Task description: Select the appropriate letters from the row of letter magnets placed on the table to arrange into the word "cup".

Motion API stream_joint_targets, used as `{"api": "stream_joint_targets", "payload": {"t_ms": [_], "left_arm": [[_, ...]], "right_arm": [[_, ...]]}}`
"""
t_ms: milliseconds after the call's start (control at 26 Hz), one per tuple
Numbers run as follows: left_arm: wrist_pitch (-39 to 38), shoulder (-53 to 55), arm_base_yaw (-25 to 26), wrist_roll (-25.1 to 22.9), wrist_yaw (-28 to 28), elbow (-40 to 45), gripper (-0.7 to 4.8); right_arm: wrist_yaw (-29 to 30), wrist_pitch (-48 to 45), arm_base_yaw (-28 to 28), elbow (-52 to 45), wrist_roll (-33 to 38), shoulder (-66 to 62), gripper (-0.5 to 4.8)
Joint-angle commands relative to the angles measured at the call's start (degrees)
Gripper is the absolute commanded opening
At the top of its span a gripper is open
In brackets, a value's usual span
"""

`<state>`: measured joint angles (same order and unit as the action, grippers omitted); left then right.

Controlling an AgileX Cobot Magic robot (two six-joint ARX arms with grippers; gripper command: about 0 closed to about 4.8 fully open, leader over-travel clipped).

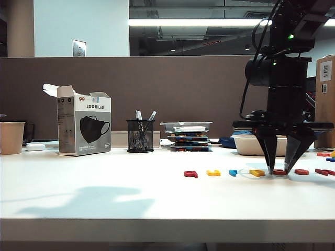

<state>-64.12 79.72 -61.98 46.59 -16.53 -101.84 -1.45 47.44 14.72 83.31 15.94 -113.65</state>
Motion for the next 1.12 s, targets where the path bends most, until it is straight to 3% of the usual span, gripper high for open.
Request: {"api": "stream_joint_targets", "payload": {"t_ms": [39, 308, 385, 1117], "left_arm": [[0.4, -0.2, 0.0, 0.2, -0.2, -0.2, -0.05], [0.4, -0.2, 0.0, 0.2, -0.2, -0.2, -0.05], [0.4, -0.2, 0.0, 0.2, -0.2, -0.2, -0.05], [0.4, -0.2, 0.0, 0.2, -0.2, -0.2, -0.05]], "right_arm": [[0.5, 0.3, 0.2, -0.4, -0.2, -0.7, 1.43], [0.5, 0.5, 0.2, -0.4, -1.1, -0.7, 1.42], [0.5, 0.5, 0.2, -0.4, -1.2, -0.7, 1.01], [0.5, 2.4, 0.2, -0.4, -1.2, -0.7, 1.04]]}}
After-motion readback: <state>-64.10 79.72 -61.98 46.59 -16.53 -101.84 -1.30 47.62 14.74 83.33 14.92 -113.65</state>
